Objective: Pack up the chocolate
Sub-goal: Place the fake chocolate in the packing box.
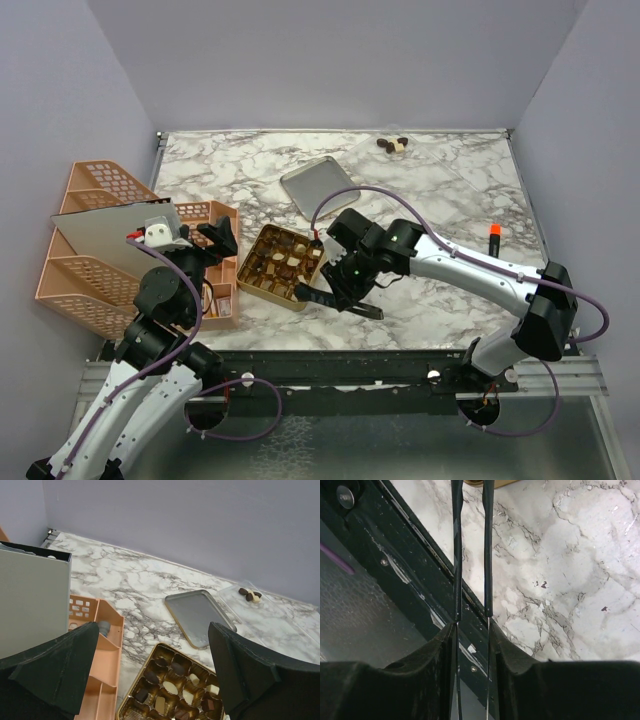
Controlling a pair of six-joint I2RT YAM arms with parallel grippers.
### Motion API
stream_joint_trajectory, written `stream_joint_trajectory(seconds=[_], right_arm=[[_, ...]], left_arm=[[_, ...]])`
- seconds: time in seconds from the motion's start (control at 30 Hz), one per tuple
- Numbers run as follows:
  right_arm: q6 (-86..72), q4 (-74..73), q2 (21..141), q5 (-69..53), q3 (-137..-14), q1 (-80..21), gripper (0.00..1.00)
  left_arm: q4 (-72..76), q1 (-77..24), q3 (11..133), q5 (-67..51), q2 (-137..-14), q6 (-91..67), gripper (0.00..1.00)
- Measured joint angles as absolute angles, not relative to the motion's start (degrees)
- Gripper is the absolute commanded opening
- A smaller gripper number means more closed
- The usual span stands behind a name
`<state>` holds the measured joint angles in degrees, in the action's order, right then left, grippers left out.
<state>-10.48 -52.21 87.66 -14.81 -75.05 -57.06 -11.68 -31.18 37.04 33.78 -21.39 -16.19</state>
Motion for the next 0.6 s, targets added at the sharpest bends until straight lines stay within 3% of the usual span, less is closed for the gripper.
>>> stream_joint_trajectory(seconds=[0.6], right_arm=[[-12.01,-52.66,87.66,-10.46,-81.67,-57.12,0.33]], left_arm=[[-11.7,-31.18,37.04,33.78,-21.32,-16.19,0.99]])
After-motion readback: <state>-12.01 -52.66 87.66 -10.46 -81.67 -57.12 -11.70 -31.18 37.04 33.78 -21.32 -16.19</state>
